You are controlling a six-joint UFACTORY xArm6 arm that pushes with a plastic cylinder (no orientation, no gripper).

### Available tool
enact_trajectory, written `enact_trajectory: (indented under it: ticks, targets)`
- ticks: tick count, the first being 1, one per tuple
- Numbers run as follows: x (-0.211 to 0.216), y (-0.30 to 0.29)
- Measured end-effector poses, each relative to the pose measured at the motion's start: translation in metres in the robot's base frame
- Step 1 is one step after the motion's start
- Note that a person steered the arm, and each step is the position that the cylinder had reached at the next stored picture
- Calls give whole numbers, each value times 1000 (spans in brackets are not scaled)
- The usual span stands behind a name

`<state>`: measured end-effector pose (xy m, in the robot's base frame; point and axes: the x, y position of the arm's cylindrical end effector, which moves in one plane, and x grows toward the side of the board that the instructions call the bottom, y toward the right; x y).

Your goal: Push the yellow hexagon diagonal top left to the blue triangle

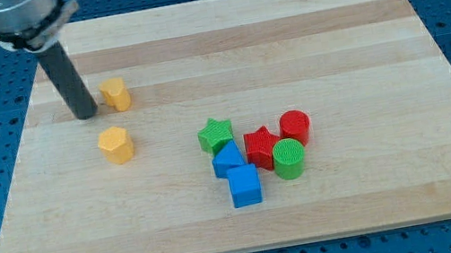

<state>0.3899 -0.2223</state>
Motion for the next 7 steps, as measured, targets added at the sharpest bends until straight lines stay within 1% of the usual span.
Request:
enact_trajectory:
  ticks: [1,2,4,5,6,7]
  targets:
    - [-1,-10]
    - [22,2]
    - [89,28]
    - [89,46]
    - [87,51]
    - [67,29]
